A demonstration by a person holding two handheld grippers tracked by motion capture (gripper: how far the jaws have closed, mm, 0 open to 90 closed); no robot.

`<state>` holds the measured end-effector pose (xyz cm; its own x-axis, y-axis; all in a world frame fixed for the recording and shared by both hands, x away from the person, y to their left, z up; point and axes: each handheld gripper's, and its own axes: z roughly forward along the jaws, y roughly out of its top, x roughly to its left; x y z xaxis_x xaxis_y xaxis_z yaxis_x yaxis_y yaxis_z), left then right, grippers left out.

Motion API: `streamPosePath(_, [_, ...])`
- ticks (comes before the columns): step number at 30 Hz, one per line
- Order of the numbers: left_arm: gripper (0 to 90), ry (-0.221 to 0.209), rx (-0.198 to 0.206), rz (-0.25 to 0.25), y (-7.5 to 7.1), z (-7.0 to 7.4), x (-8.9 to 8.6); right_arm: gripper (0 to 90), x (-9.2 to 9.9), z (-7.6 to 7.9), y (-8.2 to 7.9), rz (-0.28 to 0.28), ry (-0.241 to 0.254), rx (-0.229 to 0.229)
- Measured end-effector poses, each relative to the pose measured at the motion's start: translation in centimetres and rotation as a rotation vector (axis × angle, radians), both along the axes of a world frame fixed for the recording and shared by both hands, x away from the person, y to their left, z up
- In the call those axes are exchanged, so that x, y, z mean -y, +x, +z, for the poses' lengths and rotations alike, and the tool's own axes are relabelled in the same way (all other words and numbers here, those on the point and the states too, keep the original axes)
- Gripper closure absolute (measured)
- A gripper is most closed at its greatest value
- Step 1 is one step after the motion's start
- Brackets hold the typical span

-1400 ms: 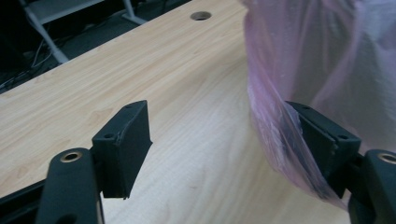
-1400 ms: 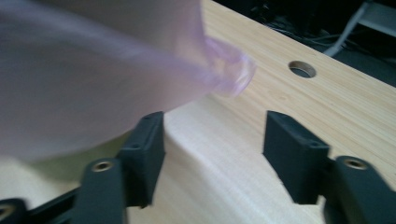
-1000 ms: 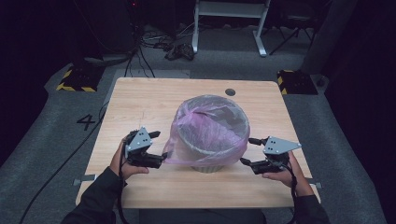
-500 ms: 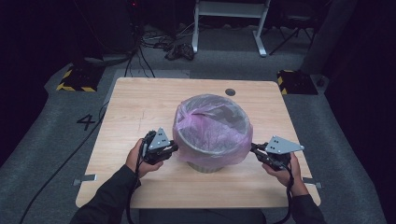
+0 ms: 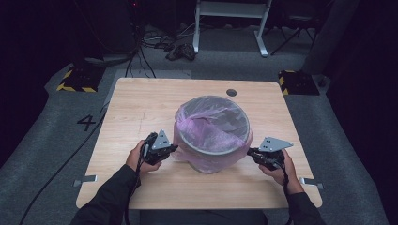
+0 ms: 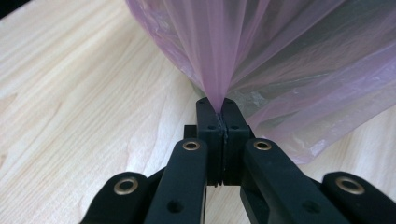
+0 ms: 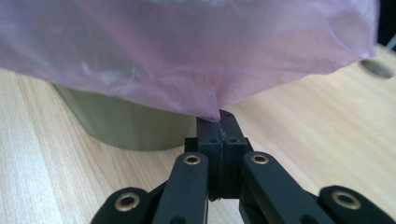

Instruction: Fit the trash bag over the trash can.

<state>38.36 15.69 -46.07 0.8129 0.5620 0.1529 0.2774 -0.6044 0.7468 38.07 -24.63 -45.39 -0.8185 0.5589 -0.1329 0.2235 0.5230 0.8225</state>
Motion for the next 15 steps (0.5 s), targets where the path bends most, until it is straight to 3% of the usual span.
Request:
streamPosePath(4, [87.5,0.035,-0.008,0.022,0.3,-0.8,0.1,90.0,0.0,-0.8,0.7,-0.008,-0.019,-0.026])
streamPosePath(8, [76.4,0.020,-0.023,0.053,0.5,-1.2,-0.6,90.0,0.2,-1.6,1.2,-0.038,-0.042,-0.065])
streamPosePath(9, [69.0,0.016,-0.016,0.069,0.5,-1.2,-0.8,90.0,0.3,-1.7,1.4,-0.046,-0.045,-0.071])
streamPosePath(13, [39.1,-0.119,-0.025,0.079,-0.4,-0.8,-2.4,89.3,1.7,-1.9,1.9,-0.118,0.023,-0.091])
streamPosePath(15, [27.7,-0.153,-0.038,0.079,-1.1,-0.3,-3.2,85.6,2.4,-1.8,2.0,-0.136,0.041,-0.099])
